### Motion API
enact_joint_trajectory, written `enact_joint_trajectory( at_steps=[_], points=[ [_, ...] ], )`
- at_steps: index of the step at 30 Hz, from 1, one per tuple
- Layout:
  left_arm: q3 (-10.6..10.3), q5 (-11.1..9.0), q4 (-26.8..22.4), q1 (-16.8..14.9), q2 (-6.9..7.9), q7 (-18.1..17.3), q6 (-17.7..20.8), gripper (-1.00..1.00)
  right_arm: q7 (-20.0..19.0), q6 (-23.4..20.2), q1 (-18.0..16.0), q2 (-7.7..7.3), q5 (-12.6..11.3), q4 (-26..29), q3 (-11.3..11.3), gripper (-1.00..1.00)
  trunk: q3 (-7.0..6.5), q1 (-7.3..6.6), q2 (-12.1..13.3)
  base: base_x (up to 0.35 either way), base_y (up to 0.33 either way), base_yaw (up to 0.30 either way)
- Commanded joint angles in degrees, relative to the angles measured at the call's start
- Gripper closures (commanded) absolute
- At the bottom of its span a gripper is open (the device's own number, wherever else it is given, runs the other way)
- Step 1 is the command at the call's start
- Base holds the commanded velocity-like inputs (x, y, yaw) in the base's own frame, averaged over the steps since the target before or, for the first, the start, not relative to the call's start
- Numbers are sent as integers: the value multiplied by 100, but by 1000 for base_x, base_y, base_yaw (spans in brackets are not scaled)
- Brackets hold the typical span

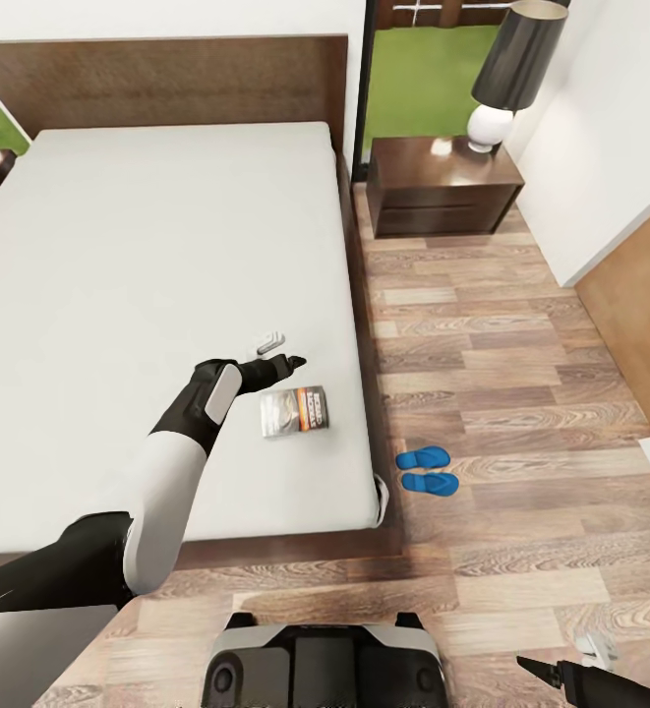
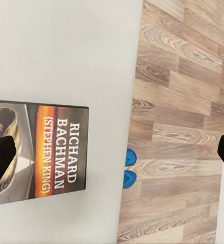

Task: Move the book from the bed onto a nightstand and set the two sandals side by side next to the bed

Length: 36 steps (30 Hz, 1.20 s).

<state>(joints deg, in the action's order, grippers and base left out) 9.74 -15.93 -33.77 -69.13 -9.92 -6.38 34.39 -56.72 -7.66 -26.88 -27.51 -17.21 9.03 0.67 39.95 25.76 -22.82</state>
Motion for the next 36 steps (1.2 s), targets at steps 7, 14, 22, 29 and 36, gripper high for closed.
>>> enact_joint_trajectory(
  at_steps=[7, 14, 22, 29, 36],
  points=[
    [45, 2, -5, -4, -8, -21, 40, -100, -22, -60, -1, -1, -28, 2, 6, -100, 71, 3, -9, 0, 0, 0],
    [45, 2, -8, -4, -8, -21, 34, -100, -22, -60, -1, -2, -28, 2, 6, -100, 129, 3, -9, 0, 0, 0],
    [45, 2, -15, 4, -8, -21, 22, -100, -22, -60, -1, -2, -28, 2, 6, -100, 144, 3, -9, 96, 0, 0],
    [53, 2, -23, 5, -8, -21, 15, -100, -23, -60, -1, -3, -28, 2, 6, -100, 146, 3, -9, 162, 0, 0],
    [54, 2, -24, 5, -8, -21, 15, -100, -23, -60, -1, 0, -28, 2, 11, -100, 146, 3, -9, 86, 0, 0]
  ],
)
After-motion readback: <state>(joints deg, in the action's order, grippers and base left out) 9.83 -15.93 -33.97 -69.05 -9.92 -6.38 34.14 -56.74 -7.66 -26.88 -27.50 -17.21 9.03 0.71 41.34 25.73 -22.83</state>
